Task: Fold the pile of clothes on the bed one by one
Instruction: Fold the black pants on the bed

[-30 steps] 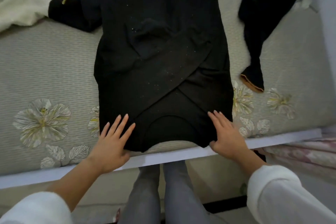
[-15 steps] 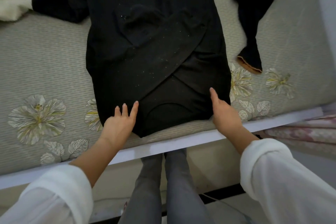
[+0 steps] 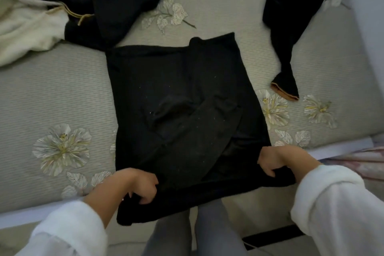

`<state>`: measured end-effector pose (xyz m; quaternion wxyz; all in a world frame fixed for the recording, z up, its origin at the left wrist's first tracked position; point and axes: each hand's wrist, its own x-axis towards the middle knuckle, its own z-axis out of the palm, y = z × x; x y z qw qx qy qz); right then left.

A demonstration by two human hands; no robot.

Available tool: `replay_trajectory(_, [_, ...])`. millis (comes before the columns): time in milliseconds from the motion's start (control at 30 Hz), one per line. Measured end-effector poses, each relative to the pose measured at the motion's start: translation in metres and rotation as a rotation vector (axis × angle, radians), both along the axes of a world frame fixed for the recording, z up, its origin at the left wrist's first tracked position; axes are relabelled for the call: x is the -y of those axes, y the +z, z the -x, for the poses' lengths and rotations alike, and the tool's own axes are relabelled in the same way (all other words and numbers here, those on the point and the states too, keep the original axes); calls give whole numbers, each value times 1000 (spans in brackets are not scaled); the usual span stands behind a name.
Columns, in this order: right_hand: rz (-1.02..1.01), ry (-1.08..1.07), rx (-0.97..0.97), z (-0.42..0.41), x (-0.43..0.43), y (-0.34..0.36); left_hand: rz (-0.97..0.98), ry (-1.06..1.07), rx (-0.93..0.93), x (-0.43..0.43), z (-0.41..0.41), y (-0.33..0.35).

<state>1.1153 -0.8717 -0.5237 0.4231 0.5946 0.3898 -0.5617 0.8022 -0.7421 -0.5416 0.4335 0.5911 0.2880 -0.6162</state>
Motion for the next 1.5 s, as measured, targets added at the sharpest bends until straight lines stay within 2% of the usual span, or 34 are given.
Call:
replay_trajectory(100, [-127,-132,-20,-20,-18,13,-46,68,20,-24,-4,8])
replay_trajectory(200, [-418,-308,75,-41,-53,26,-158,243,105,-70,-11,26])
replay_trajectory(300, [-617,-211,108,-50,-93,32,-317,435,234,-115,-21,43])
replay_trajectory(500, [-826,-71,179,-62,-160,44,-605,473,361,-179,-38,58])
replay_trajectory(600, [-959,-9,240,-73,-196,48,-785,571,432,-213,-43,60])
replay_trajectory(800, [-1182,-48,330,-89,-250,19,-1161,828,515,-252,-57,29])
replay_trajectory(933, [-1192,-381,368,-88,-240,-17,-1213,862,420,-236,-57,-13])
replay_trajectory(1133, [-1125,-1099,388,-103,-228,-52,-1186,1525,203,-230,-40,-51])
replay_trajectory(1267, [-1143,-1206,375,-105,-241,-64,-1136,1786,246,-244,-49,-54])
replay_trajectory(1367, [-1116,-1354,291,-98,-256,-72,-1078,1887,259,-253,-61,-57])
replay_trajectory(1433, [-1118,-1410,278,-95,-261,-79,-1178,1910,267,-256,-65,-59])
replay_trajectory(1500, [-1210,-1439,381,-98,-262,-80,-1362,1918,279,-258,-61,-59])
